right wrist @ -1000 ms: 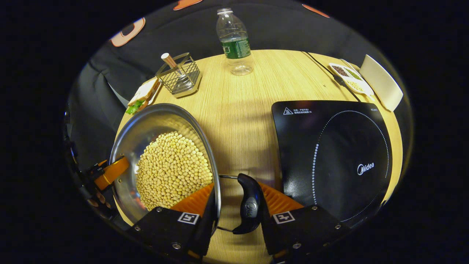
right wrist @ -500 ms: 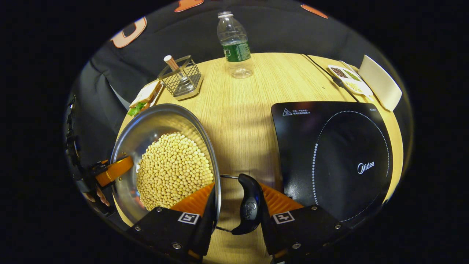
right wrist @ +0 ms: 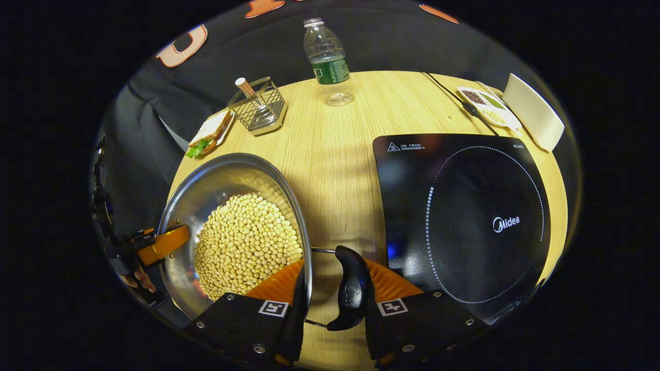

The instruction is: First push the handle of the pot to place it horizontally, then grasp the pot with both hands and set it on the induction cooktop.

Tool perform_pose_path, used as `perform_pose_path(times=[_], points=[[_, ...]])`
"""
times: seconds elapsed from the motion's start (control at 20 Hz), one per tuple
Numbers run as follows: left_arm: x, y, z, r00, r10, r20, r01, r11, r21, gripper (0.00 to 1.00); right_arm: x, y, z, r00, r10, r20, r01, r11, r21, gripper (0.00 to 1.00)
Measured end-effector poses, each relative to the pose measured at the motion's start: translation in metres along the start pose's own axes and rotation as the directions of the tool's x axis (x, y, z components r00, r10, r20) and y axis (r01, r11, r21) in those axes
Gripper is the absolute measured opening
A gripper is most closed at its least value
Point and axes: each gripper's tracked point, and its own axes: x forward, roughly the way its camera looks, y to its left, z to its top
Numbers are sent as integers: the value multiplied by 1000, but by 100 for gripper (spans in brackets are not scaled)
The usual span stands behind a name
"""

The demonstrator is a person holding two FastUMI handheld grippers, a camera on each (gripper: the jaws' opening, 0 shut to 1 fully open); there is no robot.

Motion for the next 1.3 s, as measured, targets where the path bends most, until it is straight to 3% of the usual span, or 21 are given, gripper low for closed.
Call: perform_pose_path(times=[0.4, 1.0, 1.05, 1.2, 1.3], points=[[-14, 6, 12, 993, 22, 116, -29, 998, 58, 61, 4, -4, -2, 997, 24, 79, -24, 1000, 3, 48], [-4, 3, 4, 973, 4, 230, -20, 997, 68, 60, 12, 1, -10, 975, 28, 221, -35, 999, 30, 48], [-5, 3, 2, 972, 1, 236, -18, 998, 68, 56, 10, 1, -11, 973, 28, 229, -37, 999, 35, 48], [0, 1, 1, 969, -6, 245, -11, 997, 70, 60, 12, 3, -11, 969, 28, 245, -40, 998, 45, 48], [0, 1, 2, 968, -10, 250, -8, 998, 70, 56, 10, 2, -12, 967, 27, 253, -41, 998, 52, 48]])
